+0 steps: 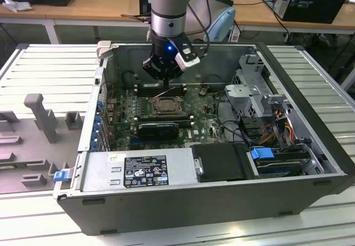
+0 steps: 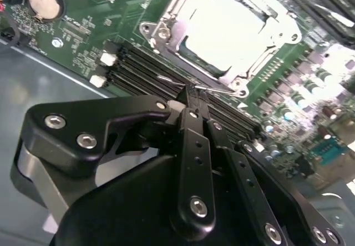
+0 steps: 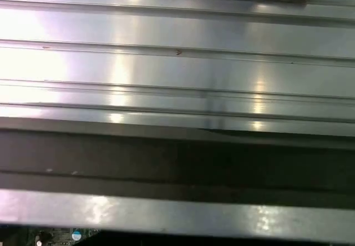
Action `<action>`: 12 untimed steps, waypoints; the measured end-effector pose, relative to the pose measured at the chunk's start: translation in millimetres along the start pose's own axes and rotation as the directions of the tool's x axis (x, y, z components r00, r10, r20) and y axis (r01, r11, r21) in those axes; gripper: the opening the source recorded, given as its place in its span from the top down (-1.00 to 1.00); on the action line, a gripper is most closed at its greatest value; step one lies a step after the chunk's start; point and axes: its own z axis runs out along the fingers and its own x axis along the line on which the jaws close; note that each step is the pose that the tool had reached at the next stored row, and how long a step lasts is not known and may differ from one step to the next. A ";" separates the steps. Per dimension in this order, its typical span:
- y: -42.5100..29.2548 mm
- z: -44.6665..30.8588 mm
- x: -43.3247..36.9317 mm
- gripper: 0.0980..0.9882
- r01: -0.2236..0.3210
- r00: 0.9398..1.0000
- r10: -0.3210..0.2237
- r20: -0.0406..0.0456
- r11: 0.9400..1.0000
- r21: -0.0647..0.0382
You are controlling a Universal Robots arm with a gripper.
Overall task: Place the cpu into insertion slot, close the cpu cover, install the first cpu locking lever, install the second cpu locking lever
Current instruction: 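Install the first cpu locking lever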
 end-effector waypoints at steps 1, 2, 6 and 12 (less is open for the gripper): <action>0.4 1.5 -1.6 0.98 0.000 1.000 0.000 0.000 1.000 0.000; 0.5 3.3 -3.2 0.98 0.000 1.000 0.000 0.000 1.000 0.000; 0.0 11.1 -9.6 0.98 0.000 1.000 0.000 0.000 1.000 0.000; -0.9 16.5 -11.7 0.98 -0.003 1.000 0.003 0.000 1.000 0.000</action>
